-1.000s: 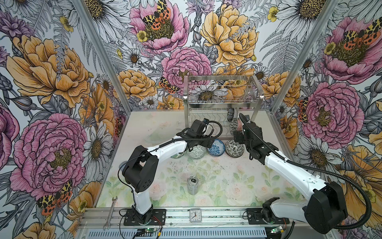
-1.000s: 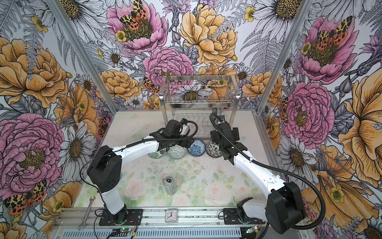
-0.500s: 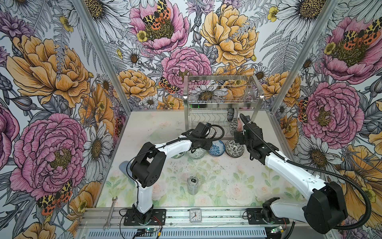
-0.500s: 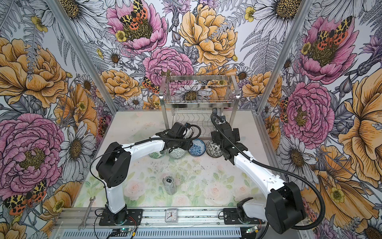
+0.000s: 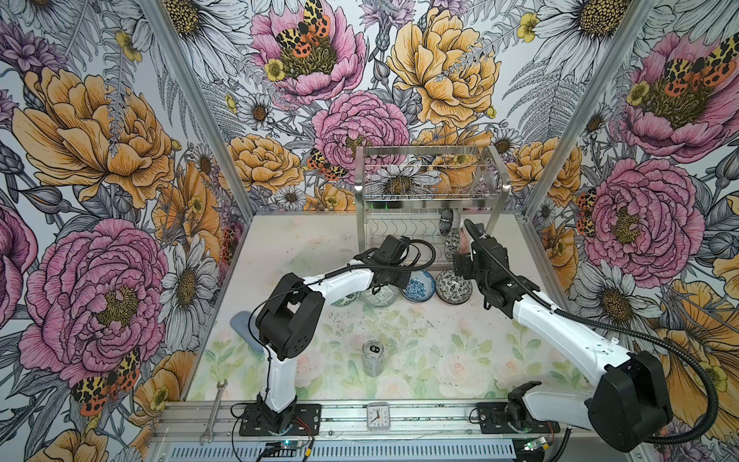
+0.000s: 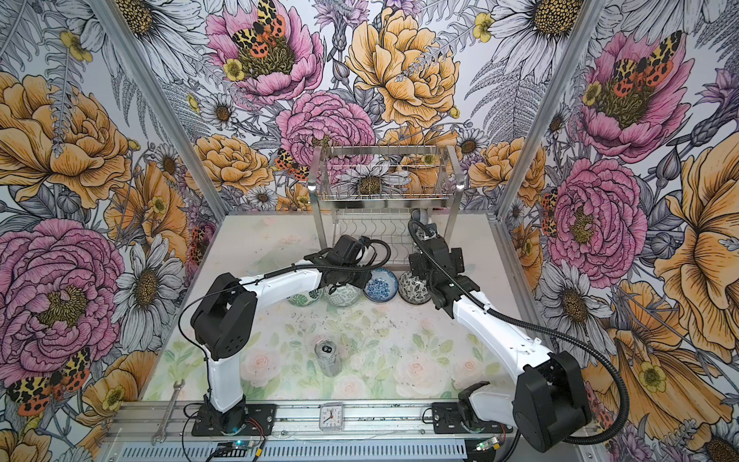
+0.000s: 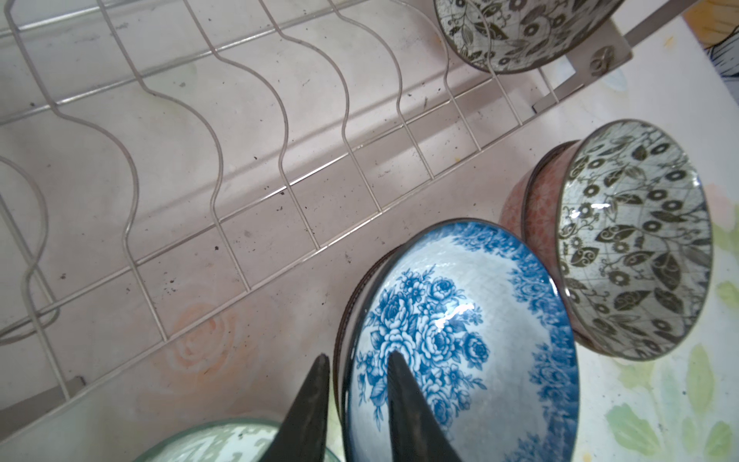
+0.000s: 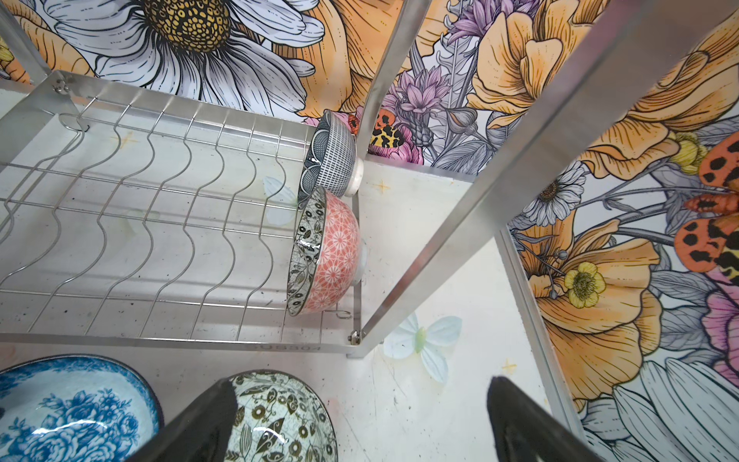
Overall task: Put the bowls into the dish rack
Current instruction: 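Lower the left gripper onto the blue floral bowl rim and close it, then lift the blue floral bowl with left gripper while right gripper grasps its rim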
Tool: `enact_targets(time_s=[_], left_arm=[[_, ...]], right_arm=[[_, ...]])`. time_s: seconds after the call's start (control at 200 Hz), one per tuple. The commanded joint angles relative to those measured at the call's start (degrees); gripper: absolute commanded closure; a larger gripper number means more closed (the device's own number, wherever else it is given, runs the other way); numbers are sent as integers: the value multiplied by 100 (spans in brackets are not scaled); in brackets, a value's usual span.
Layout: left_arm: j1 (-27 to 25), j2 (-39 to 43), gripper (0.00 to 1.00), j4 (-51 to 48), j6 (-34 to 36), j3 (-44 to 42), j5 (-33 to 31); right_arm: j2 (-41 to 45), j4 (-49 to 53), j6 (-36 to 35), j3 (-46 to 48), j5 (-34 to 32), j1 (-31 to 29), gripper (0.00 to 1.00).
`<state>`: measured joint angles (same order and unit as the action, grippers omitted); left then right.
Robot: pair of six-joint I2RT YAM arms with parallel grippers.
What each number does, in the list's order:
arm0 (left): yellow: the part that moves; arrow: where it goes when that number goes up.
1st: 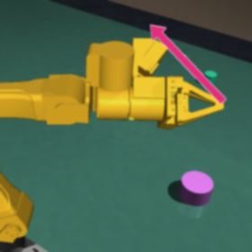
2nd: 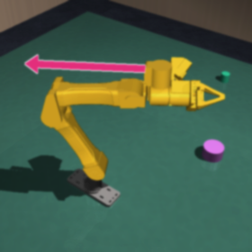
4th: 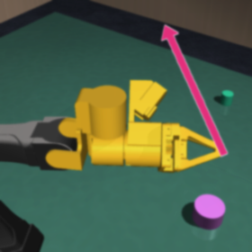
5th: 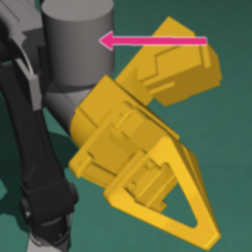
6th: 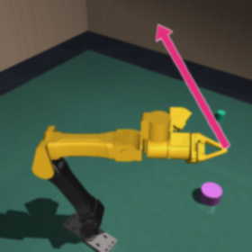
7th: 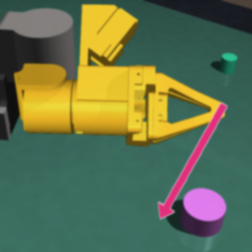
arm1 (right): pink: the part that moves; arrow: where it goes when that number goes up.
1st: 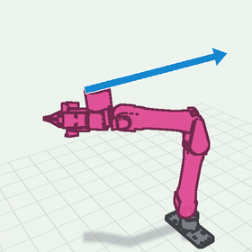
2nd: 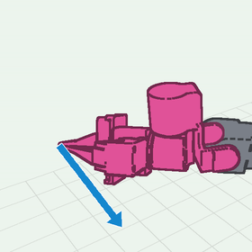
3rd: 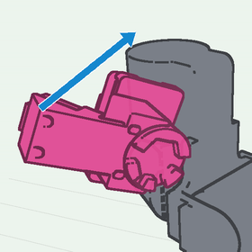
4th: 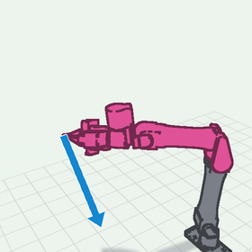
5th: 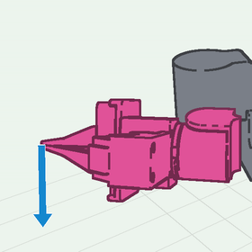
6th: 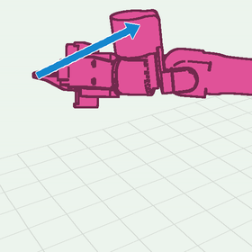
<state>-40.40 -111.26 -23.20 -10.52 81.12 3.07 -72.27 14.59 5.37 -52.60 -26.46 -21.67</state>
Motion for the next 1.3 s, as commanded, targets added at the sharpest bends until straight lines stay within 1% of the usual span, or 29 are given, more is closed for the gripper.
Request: enact_targets(time_s=[0.0,0.225,0.295,0.4,0.51,0.651,0.801,0.991,1.066,1.156,1.241,1.256,1.296], left_arm=[[-45,-121,76,-65,-37,158,-96],[-69,-191,77,-114,-62,224,-115],[-74,-222,80,-154,-62,271,-130],[-81,-246,81,-212,-63,360,-144],[-82,-212,84,-285,-65,420,-212],[-82,-163,92,-415,-29,522,-289],[-83,-95,93,-505,21,562,-353],[-75,123,100,-558,68,606,-598],[-81,258,100,-543,105,620,-703],[-82,462,100,-386,155,555,-824],[-81,639,100,-80,157,325,-890],[-82,847,100,-16,151,274,-900],[-77,982,100,152,147,150,-904]], right_arm=[[124,13,78,57,51,41,1],[200,10,94,139,62,69,0],[213,9,88,153,74,83,0],[247,12,99,182,80,84,1],[285,13,113,212,88,95,1],[319,9,113,233,102,122,0],[361,-11,120,282,121,145,1],[422,-17,157,303,223,155,0],[476,-17,157,295,394,156,0],[560,-1,164,256,872,163,0],[614,-6,255,203,1410,169,0],[623,-4,275,192,1493,167,0],[626,0,348,160,1677,163,0]])
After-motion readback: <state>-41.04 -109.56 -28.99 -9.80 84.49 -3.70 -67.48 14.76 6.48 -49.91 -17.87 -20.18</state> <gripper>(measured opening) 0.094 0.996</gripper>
